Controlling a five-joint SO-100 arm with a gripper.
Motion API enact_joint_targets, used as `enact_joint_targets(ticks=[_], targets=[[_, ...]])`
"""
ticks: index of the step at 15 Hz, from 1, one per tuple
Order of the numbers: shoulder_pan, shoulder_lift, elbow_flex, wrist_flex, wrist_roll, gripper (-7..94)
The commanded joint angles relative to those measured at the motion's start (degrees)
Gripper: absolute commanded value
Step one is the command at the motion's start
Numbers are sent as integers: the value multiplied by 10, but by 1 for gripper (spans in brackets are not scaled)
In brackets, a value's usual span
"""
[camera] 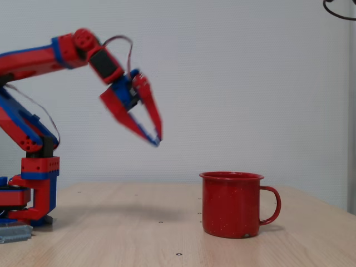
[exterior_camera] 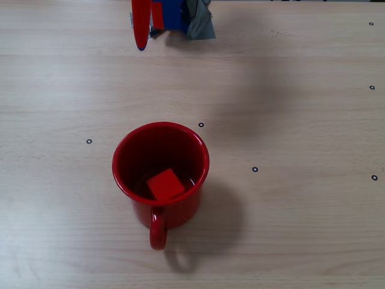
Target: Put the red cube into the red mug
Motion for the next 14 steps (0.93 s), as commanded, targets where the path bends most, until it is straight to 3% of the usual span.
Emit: enact_joint_targets(ticks=[1,3,7,14], targets=[[2,100,81,-33,3,0],[-9,192,218,-67,-2,0],[-32,366,408,-65,32,0],[-81,542,522,61,103,0]])
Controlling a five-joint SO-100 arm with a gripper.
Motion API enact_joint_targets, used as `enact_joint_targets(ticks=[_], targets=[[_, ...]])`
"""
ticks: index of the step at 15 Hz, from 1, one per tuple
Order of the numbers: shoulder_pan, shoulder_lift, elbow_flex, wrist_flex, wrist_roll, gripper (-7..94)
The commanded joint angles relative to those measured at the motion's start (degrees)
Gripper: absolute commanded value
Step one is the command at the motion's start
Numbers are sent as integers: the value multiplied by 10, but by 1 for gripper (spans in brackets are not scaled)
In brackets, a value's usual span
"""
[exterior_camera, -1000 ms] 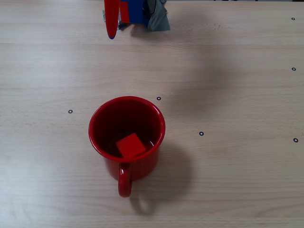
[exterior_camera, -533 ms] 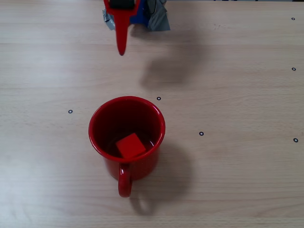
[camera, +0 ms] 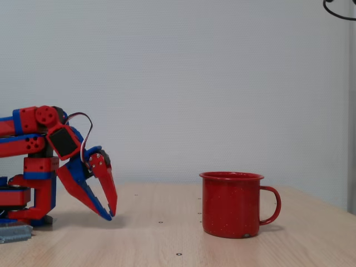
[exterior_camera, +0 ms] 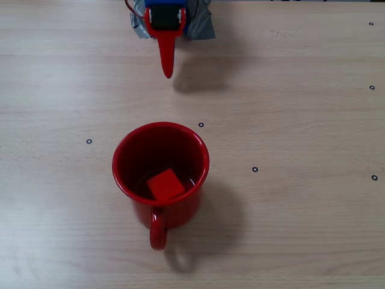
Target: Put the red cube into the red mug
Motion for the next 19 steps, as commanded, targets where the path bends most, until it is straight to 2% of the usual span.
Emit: enact_joint_targets(ticks=[1,5,8,10,13,19], targets=[[-25,40,2,16,4,0],[-36,40,4,6,-43,0],[-35,40,4,6,-39,0],[-33,40,4,6,-36,4],[-33,40,4,6,-36,0],[-33,40,4,6,-36,0]])
